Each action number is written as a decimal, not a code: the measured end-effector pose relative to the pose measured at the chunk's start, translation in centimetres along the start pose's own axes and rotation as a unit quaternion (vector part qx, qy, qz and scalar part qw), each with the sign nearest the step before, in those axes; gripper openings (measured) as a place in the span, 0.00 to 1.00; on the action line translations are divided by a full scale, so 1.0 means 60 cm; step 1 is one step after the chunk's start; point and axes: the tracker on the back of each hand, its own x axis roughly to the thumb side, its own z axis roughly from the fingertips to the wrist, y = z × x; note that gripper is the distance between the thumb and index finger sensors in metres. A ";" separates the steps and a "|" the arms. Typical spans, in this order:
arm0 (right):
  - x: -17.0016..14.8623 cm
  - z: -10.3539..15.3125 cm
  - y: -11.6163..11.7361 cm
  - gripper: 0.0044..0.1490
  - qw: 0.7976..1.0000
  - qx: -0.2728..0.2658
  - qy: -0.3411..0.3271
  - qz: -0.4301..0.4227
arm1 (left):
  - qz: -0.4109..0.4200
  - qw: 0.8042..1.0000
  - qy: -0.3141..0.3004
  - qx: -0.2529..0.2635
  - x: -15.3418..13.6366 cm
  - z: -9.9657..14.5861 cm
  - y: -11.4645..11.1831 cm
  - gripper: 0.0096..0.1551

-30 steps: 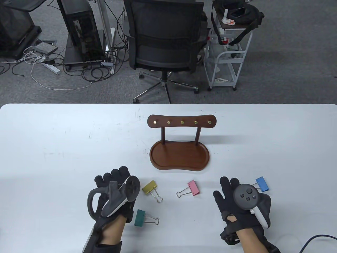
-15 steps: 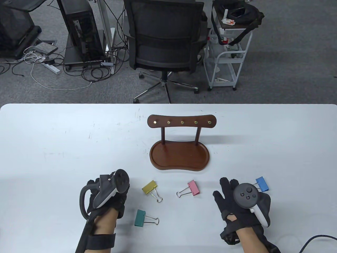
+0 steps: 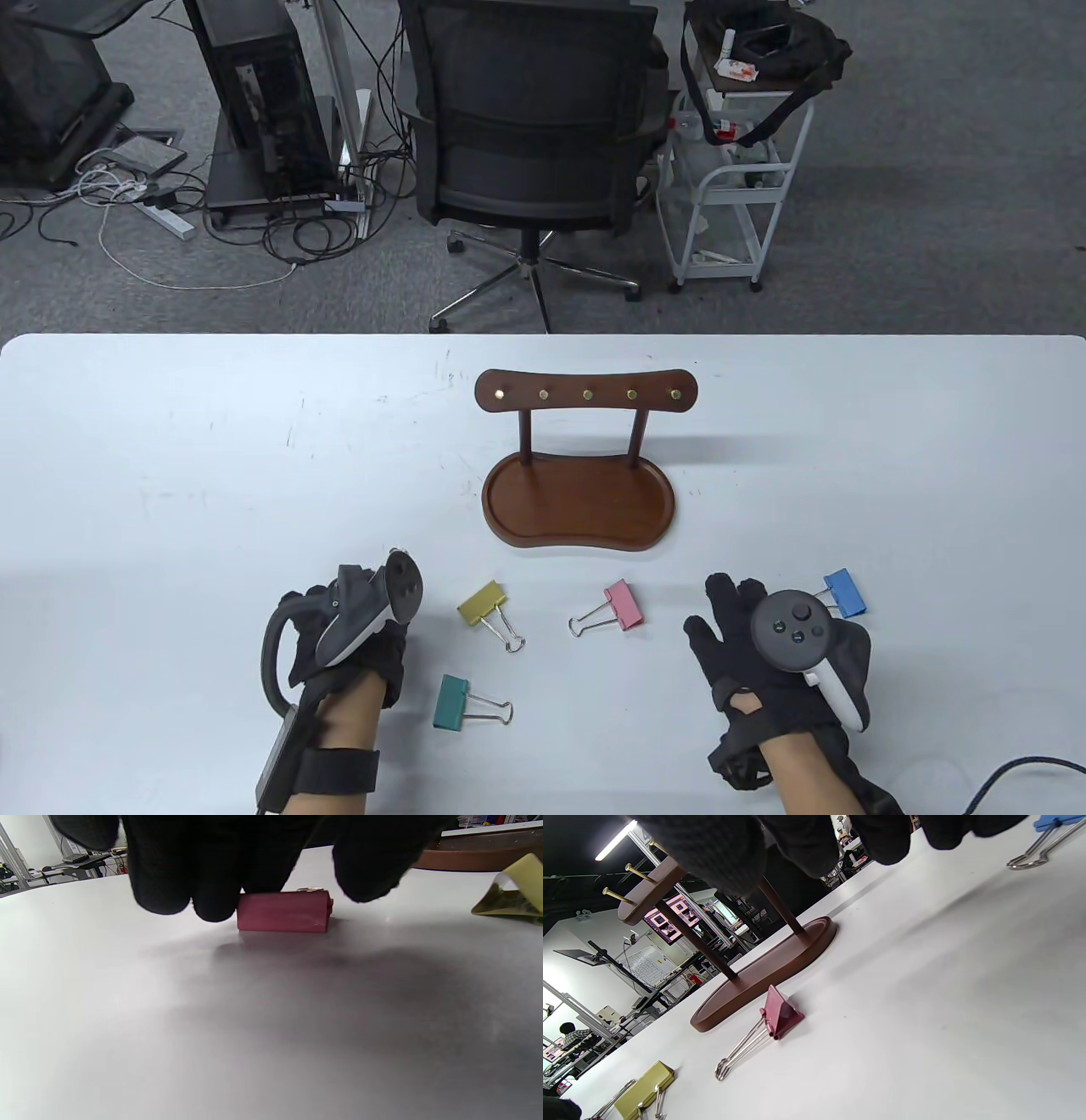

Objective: Hook binder clip onto key rack

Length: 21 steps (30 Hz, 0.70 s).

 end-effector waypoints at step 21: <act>-0.005 -0.002 0.001 0.47 1.000 0.005 0.004 -0.015 | 0.002 0.999 0.009 0.043 0.012 -0.016 -0.004 0.41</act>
